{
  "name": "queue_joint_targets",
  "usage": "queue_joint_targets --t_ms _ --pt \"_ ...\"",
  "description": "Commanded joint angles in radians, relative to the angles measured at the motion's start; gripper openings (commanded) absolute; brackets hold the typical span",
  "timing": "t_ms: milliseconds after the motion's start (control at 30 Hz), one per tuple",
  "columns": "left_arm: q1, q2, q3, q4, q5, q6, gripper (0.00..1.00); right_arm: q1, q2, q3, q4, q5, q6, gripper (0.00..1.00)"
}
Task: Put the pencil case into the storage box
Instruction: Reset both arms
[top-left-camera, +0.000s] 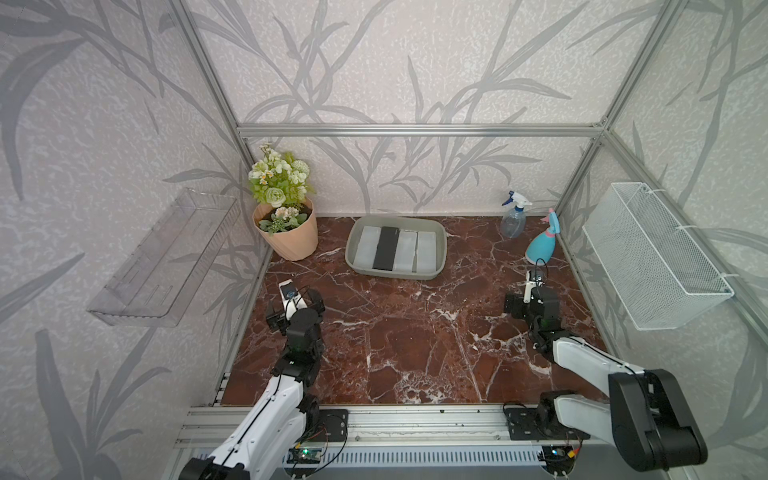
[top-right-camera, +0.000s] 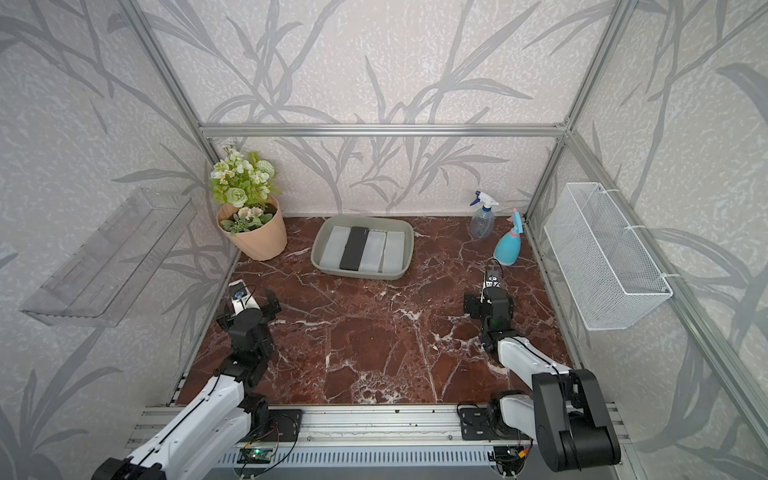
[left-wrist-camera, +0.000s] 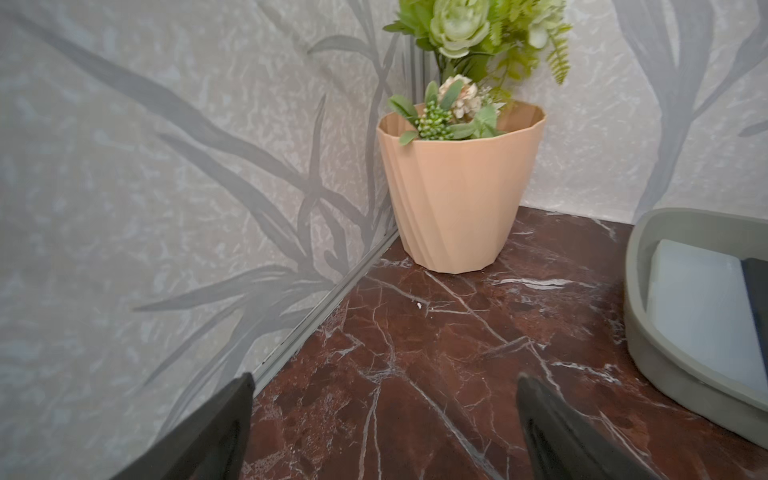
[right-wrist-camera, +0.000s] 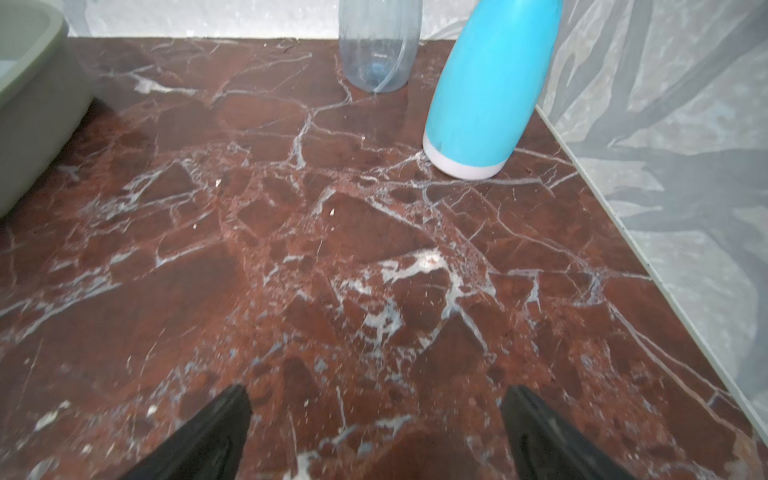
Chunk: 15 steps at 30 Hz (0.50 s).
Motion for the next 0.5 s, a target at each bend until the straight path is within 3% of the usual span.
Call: queue_joint_targets --t_ms 0,100,167,233,300,400,467 --pt "0.096 0.074 -0.053 0.189 0.102 -0.149 1.00 -0.018 0.087 -0.002 0.320 -0.007 -0.004 0.99" --pt "0.128 0.194 -0.073 0.319 0.153 -0.139 1.00 -0.066 0.129 0.010 0.333 -0.082 -0.010 0.99" --pt "0.141 0.281 -0.061 0.397 0.179 -0.149 1.00 -0.118 0.224 -0.007 0.448 -0.091 0.052 0.99" --pt "0.149 0.397 -0.023 0.479 0.206 -0.167 1.00 -0.122 0.327 -0.004 0.589 -0.182 0.012 0.99" --pt "0.151 0.517 0.044 0.515 0.223 -0.163 1.00 -0.121 0.255 0.048 0.363 -0.190 0.009 0.99" --pt "0.146 0.672 0.175 0.473 0.265 -0.097 1.00 -0.127 0.319 0.022 0.521 -0.197 0.016 0.99" --pt "0.126 0.699 0.221 0.426 0.255 -0.073 1.00 -0.127 0.285 0.044 0.421 -0.189 0.021 0.99"
